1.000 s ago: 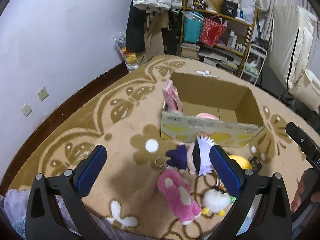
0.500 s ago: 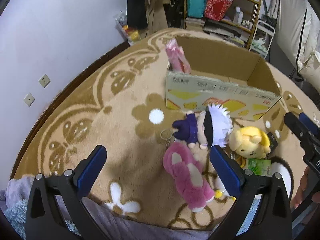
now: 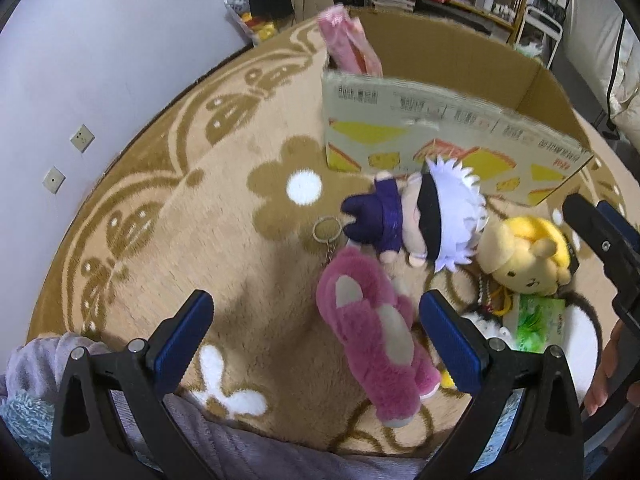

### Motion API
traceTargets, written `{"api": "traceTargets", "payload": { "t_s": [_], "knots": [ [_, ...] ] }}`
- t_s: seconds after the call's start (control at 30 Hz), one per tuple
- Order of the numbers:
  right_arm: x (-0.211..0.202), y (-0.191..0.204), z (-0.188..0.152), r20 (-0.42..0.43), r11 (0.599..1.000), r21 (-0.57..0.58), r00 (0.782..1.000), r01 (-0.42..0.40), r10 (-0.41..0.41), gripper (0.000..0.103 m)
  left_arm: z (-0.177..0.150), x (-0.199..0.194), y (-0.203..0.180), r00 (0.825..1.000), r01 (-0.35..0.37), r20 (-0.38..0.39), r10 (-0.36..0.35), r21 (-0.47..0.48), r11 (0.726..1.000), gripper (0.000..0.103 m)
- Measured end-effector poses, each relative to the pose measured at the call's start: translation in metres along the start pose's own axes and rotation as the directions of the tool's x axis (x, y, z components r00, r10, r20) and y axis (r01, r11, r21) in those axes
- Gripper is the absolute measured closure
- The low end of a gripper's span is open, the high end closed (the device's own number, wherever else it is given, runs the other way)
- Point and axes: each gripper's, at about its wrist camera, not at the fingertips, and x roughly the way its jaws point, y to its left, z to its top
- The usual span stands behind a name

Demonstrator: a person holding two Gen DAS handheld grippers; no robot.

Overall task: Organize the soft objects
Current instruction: 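Grasp the pink bear plush with the left tool while the right tool grasps the yellow plush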

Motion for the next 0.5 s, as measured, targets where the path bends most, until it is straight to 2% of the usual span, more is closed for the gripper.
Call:
{"api": "traceTargets", "payload": {
  "t_s": [0.17, 0.5],
  "knots": [
    [0.006, 0.001, -0.002, -0.028, 1.000, -0.006, 1.000, -0.013, 0.013, 0.000, 0.001, 0.014, 0.001, 0.999, -0.004, -0.052, 0.003, -0.015, 1.000, 0.001],
    [0.014, 0.002, -0.004, -0.047, 1.000, -0.006, 0.998, -0.029, 0.029, 0.000, 0.002, 0.036, -0.005, 0.994, -0.018, -0.106, 0.019, 0.010, 1.000, 0.001]
  ]
}}
